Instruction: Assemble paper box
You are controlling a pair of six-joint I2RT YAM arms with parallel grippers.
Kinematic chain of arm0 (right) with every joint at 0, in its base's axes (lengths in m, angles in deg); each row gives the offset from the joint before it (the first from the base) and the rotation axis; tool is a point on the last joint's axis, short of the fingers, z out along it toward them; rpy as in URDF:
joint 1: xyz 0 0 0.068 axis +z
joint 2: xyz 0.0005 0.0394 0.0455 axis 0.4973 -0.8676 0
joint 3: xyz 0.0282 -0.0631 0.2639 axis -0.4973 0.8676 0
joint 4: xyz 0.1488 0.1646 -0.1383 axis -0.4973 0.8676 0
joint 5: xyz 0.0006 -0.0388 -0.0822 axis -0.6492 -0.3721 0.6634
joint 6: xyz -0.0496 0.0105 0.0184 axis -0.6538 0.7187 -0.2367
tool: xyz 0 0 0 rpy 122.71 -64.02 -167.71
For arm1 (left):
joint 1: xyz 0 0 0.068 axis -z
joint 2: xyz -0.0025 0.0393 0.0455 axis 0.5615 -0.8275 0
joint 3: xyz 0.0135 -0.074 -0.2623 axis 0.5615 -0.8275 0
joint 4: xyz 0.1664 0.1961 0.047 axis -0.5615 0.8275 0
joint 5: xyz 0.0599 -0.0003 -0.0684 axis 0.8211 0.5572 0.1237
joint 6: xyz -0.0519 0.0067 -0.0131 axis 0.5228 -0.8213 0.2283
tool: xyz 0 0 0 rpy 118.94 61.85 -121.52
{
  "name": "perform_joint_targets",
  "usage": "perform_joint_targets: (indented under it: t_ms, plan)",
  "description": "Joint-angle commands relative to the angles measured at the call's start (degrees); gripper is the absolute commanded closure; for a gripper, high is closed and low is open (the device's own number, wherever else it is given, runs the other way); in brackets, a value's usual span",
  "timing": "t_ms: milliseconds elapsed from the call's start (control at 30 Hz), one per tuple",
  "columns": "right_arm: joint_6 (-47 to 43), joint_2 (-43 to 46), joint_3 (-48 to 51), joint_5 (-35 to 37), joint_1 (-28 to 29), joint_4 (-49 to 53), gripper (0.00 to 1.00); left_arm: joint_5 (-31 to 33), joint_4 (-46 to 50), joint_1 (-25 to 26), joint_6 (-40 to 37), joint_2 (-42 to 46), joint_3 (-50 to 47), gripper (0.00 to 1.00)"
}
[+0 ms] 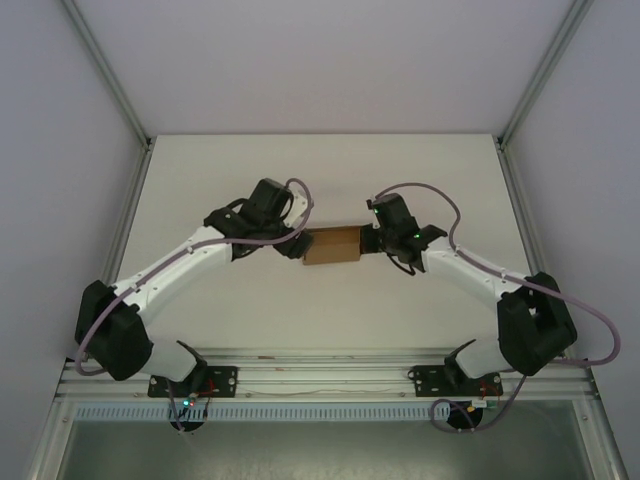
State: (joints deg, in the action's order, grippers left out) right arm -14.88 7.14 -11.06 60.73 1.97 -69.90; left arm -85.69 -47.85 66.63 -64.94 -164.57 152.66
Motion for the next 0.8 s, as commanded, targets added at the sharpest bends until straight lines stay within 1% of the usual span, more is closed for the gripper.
perform_joint_targets:
  t_ms: [0,33,67,100,133,233,267,333,467,600,633,700,767]
  plan:
    - [1.33,0.43,-0.52,2.02,0.57,5.61,1.0,-1.07,-5.07,-0.9,4.83,-0.18,-1.6,0.23]
    - [1.36,0.42,-0.69,2.17,0.71,5.89,1.0,-1.92,-4.75,-1.08,4.28,-0.69,-1.34,0.25]
    - [1.33,0.47,-0.74,2.06,0.75,6.1,1.0,-2.53,-4.38,-1.18,3.74,-1.29,-0.96,0.29]
    - [1.4,0.42,-0.88,2.06,0.77,6.11,1.0,-2.73,-3.74,-1.35,3.52,-1.95,-0.53,0.35]
    - [1.53,0.43,-0.98,1.94,0.82,6.13,1.0,-2.93,-3.11,-1.48,3.0,-2.66,-0.17,0.37]
    - [1.29,0.04,-1.31,1.02,0.82,6.16,1.0,-3.16,-3.05,-2.39,2.68,-4.1,0.31,0.38]
    - [1.06,-0.13,-1.48,0.93,0.95,6.23,1.0,-3.99,-3.65,-2.82,2.46,-4.6,0.37,0.38]
    - [1.23,-0.6,-2.05,1.35,0.93,6.7,1.0,-6.55,-3.8,-3.75,2.06,-5.89,1.49,0.41]
    - [1.14,-0.65,-2.51,1.69,1.34,7.28,1.0,-9.01,-3.25,-4.64,1.98,-8.69,4.04,0.55]
    - [1.58,-1.01,-2.73,2.19,1.56,7.71,1.0,-12.19,-3.06,-4.64,1.4,-9.78,4.73,0.65]
    - [1.67,-1.07,-2.8,2.31,1.62,7.8,1.0,-12.27,-3.03,-4.69,1.59,-9.93,4.76,0.69]
    - [1.67,-1.03,-2.92,2.44,1.74,7.86,1.0,-11.88,-3.33,-4.67,2.05,-10.05,4.44,0.73]
    - [1.69,-1.25,-3.11,2.67,1.84,8.29,1.0,-11.73,-3.36,-4.69,2.57,-10.1,4.5,0.81]
